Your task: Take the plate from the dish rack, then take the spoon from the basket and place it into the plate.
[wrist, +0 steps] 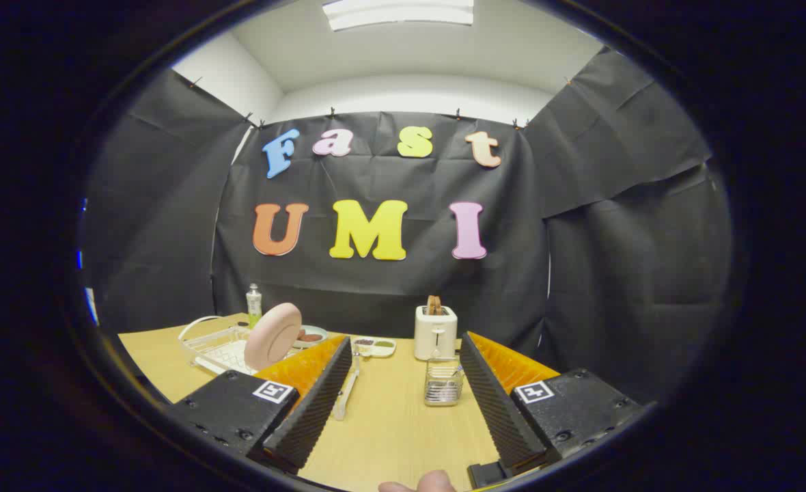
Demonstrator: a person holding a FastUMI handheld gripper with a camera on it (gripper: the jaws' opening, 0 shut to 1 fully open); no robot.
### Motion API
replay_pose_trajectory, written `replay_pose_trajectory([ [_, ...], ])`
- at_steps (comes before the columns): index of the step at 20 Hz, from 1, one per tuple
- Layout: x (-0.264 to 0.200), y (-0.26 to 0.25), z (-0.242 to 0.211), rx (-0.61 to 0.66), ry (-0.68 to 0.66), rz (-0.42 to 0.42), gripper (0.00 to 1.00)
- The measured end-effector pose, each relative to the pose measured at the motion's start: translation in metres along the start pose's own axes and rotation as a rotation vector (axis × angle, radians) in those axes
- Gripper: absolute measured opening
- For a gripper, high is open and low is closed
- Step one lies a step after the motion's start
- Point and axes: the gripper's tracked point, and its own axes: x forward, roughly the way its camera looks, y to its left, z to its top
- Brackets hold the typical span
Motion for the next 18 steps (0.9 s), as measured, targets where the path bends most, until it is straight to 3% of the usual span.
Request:
replay_pose_trajectory([
  [18, 0.007, 0.027, 0.006, 0.004, 0.049, 0.052, 1.0],
])
